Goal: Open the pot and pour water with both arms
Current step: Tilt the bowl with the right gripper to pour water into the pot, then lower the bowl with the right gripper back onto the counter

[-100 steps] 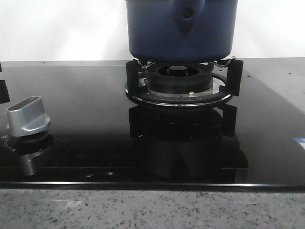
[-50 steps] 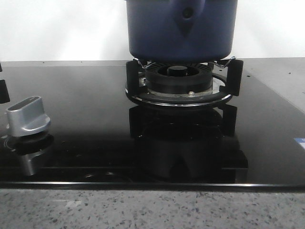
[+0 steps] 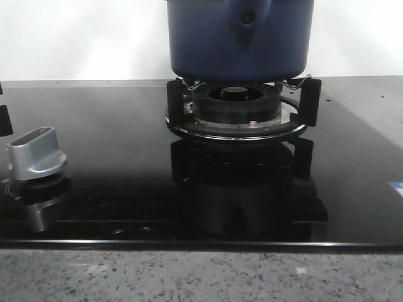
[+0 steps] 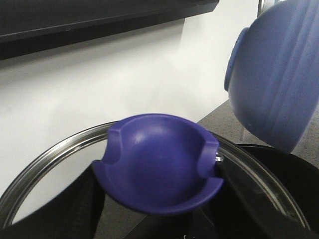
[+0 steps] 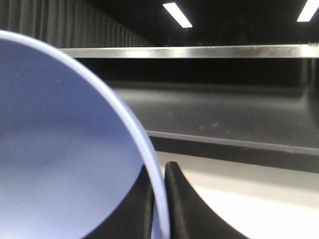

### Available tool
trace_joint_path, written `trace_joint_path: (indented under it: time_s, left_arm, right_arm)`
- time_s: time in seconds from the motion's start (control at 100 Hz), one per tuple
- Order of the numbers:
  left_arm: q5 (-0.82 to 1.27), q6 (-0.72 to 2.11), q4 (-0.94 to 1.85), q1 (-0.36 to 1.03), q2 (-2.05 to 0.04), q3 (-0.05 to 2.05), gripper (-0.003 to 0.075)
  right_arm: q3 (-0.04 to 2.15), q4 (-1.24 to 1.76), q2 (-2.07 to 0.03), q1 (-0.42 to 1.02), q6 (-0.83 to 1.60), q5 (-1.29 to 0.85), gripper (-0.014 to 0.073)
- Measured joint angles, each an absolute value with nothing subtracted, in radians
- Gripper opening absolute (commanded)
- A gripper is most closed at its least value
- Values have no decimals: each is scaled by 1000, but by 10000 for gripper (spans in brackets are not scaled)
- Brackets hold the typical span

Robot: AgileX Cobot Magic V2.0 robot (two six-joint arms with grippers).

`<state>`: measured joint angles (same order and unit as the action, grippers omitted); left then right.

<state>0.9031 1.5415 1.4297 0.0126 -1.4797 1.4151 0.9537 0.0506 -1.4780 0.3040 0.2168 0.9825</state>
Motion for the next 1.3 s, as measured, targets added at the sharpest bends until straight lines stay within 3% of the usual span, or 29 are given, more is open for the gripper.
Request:
trace_joint_path:
  time_s: [0.4,0.54,0.9,1.13,1.3]
  left_arm:
    - [903,1541,1430,13,-1480,1415,242]
    - [903,1541,1430,13,-1480,1415,242]
    - [924,1541,1432,13,-1480,1415,242]
    - [930,1541,1449,13,-1480,1415,242]
    - [930,1541,1460,41,-1480,1415,242]
  right_arm:
    - [954,51,-1478,304,217,987,-47]
    - [966,51,-1474,304,217,888,-47]
    - [1226,194,-1402,254,217,96,-47]
    - [1434,273,-1397,47,199,-522,-47]
    - [1469,275,-1397,-151,180,-838,-47]
